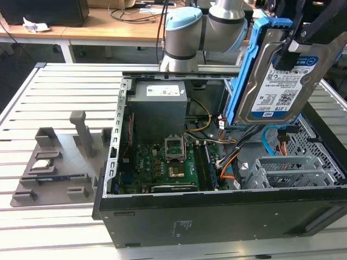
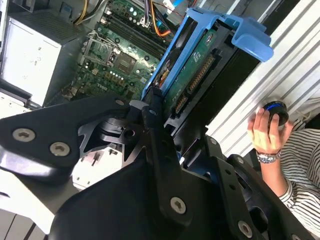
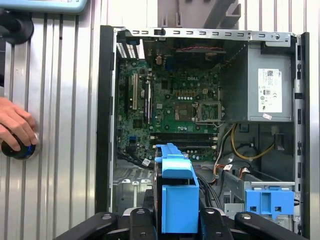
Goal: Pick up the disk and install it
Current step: 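Pick up the disk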
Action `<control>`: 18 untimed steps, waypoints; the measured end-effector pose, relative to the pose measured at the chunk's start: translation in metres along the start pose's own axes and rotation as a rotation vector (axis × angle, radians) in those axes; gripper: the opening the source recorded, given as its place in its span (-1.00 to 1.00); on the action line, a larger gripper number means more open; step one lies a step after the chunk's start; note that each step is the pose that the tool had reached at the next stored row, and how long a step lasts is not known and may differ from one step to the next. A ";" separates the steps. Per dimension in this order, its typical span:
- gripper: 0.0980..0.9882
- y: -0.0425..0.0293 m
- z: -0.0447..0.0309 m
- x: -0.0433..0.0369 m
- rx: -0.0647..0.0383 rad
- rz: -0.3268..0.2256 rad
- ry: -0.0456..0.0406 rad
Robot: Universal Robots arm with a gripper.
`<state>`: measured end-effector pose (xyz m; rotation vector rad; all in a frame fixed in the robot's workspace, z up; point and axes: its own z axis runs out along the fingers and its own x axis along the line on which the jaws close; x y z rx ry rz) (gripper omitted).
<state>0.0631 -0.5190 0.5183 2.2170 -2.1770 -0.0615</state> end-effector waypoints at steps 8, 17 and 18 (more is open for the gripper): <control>-0.40 0.0004 0.0001 0.0238 0.000 0.000 0.0032; -0.40 -0.0144 0.0008 0.0381 -0.005 0.000 0.0061; -0.40 -0.0170 0.0011 0.0384 -0.006 0.000 0.0061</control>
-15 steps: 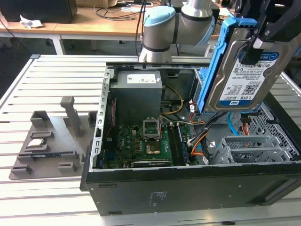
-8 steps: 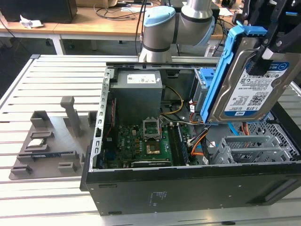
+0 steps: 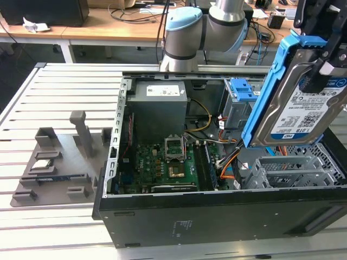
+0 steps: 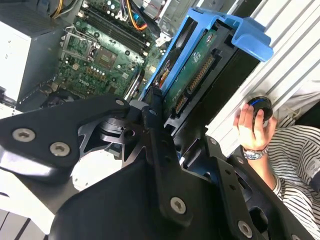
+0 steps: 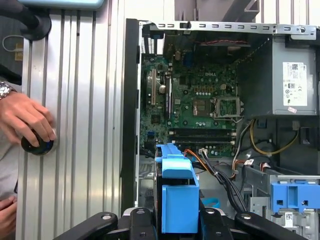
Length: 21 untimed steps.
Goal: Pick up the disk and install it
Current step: 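Pick up the disk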
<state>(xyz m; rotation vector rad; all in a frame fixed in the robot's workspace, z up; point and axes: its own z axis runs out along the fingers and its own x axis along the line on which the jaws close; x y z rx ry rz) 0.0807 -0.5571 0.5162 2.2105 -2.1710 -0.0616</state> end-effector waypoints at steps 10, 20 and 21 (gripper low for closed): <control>-0.40 -0.0228 0.0157 0.0020 -0.011 0.000 0.0000; -0.40 -0.0417 0.0258 0.0022 -0.015 0.000 -0.0002; -0.40 -0.0435 0.0273 0.0023 -0.016 0.000 -0.0001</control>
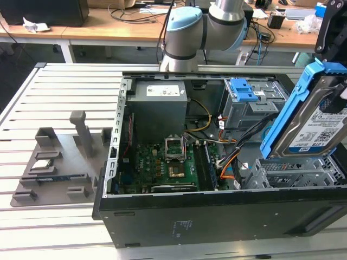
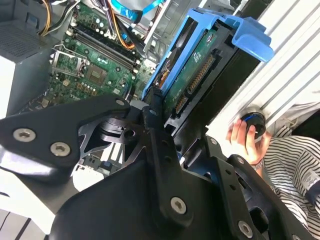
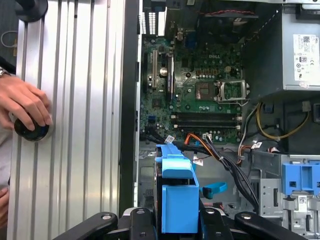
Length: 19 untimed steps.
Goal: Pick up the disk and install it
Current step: 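Pick up the disk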
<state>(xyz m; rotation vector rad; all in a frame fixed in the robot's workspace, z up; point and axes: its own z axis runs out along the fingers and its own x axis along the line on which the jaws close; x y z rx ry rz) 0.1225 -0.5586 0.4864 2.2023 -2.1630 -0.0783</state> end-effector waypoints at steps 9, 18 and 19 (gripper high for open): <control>-0.40 -0.0061 0.0139 0.0001 -0.001 0.000 -0.0001; -0.40 -0.0156 0.0245 0.0002 -0.002 0.000 0.0000; -0.40 -0.0169 0.0272 0.0001 -0.003 0.000 -0.0001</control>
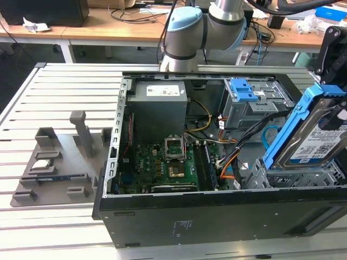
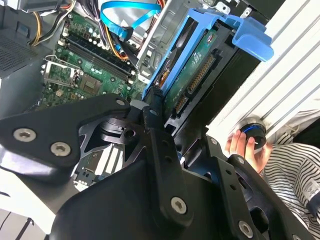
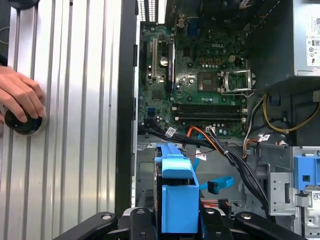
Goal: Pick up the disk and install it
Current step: 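Pick up the disk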
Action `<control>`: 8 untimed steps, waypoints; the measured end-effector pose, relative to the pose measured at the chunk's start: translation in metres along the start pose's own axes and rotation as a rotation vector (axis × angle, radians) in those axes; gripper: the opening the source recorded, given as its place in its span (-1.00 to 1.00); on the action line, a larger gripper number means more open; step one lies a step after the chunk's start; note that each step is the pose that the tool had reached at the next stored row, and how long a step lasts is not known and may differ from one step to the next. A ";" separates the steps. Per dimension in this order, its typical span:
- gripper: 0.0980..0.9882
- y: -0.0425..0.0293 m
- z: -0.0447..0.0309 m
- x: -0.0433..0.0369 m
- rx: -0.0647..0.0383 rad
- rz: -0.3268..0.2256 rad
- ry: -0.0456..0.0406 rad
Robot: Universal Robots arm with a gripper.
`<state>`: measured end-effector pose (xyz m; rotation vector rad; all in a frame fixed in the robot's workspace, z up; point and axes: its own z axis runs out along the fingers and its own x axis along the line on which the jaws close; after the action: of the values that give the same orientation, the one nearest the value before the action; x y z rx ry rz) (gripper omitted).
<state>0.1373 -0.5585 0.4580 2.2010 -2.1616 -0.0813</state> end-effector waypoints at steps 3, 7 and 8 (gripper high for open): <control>-0.40 -0.0063 0.0036 -0.0007 -0.001 0.000 0.0002; -0.40 -0.0092 0.0055 -0.0008 -0.001 0.000 -0.0002; -0.40 -0.0095 0.0061 -0.0008 -0.001 0.000 0.0000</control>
<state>0.1463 -0.5576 0.4512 2.2004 -2.1613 -0.0823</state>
